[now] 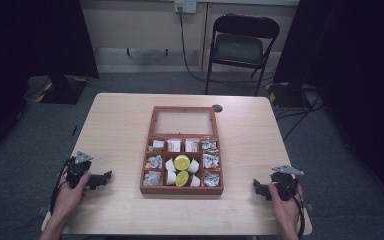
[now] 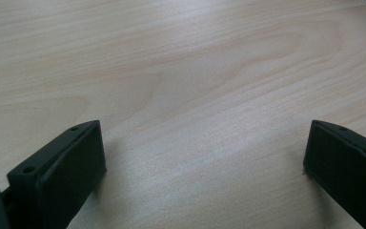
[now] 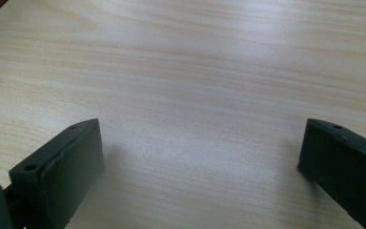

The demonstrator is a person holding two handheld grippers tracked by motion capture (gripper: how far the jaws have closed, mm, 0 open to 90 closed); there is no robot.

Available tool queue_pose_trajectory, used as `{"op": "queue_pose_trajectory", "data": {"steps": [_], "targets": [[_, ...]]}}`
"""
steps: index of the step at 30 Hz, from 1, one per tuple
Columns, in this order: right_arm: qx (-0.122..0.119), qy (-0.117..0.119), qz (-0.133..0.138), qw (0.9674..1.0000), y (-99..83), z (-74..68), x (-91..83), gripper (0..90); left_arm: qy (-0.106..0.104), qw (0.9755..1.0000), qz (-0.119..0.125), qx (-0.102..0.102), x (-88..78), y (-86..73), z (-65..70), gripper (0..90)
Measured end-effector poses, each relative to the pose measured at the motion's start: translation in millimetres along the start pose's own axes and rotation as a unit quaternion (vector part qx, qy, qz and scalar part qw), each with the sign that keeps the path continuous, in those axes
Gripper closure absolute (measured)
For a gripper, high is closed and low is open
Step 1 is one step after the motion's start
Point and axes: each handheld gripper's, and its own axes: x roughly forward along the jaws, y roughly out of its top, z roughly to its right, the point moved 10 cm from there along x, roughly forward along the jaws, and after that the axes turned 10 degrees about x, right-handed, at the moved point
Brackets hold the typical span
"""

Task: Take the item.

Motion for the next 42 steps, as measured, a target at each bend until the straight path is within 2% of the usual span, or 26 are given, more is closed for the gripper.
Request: {"op": "queue_pose_trajectory", "data": {"steps": [8, 11, 17, 18, 19, 20, 24, 26, 28, 31, 32, 33, 34, 42], "targets": [[0.000, 0.000, 0.000, 1.0000, 0.0, 0.0, 0.0, 0.3, 0.000, 1.0000, 0.000, 0.004, -0.3, -0.1, 0.2, 0.0], [0.001, -0.001, -0.001, 1.0000, -0.1, 0.2, 0.1, 0.0, -0.002, 0.9999, -0.010, 0.002, -1.3, 0.5, 1.3, 1.1], [0.000, -0.001, 0.000, 1.0000, 0.1, 0.4, 0.4, 0.0, 0.008, 0.9999, -0.011, -0.002, -4.4, 2.6, 0.9, 12.2], [0.001, -0.001, -0.001, 1.0000, 0.0, 0.4, 0.3, 0.0, 0.012, 0.9998, -0.010, -0.011, -5.2, 2.9, -0.4, 15.0], [0.001, -0.001, -0.001, 1.0000, 0.0, 0.4, 0.3, 0.0, 0.012, 0.9998, -0.010, -0.011, -5.2, 2.9, -0.4, 17.3], [0.001, -0.001, -0.001, 1.0000, 0.0, 0.3, 0.3, 0.0, 0.022, 0.9995, -0.016, -0.013, -6.4, 1.0, -4.9, 15.8], [0.001, -0.001, -0.001, 1.0000, 0.0, 0.3, 0.3, 0.0, 0.026, 0.9994, -0.010, -0.018, -7.8, 1.3, -7.0, 16.8], [0.001, -0.001, -0.001, 1.0000, 0.0, 0.4, 0.3, 0.0, 0.012, 0.9998, 0.002, -0.018, -11.4, 5.2, -4.1, 16.8], [0.001, -0.001, -0.001, 1.0000, 0.0, 0.3, 0.3, 0.0, 0.006, 0.9998, 0.009, -0.015, -12.8, 8.2, -1.3, 16.8], [0.000, -0.001, 0.000, 1.0000, 0.1, 0.4, 0.4, 0.0, -0.004, 0.9999, 0.010, -0.009, -14.6, 11.4, 3.5, 17.7], [0.001, -0.001, -0.001, 1.0000, 0.0, 0.3, 0.3, 0.0, -0.027, 0.9992, 0.023, -0.019, -16.9, 17.7, 11.4, 19.8], [0.001, -0.001, -0.001, 1.0000, 0.0, 0.3, 0.3, 0.0, -0.027, 0.9992, 0.023, -0.019, -16.9, 17.7, 11.4, 20.1], [0.002, -0.003, -0.001, 1.0000, -0.2, 0.7, 0.0, 0.0, -0.026, 0.9993, 0.027, -0.007, -19.2, 22.5, 15.4, 19.7], [0.004, -0.004, -0.001, 1.0000, -0.2, 1.0, 0.2, 0.0, -0.055, 0.9972, 0.049, 0.011, -25.1, 39.4, 39.5, 18.9]]}}
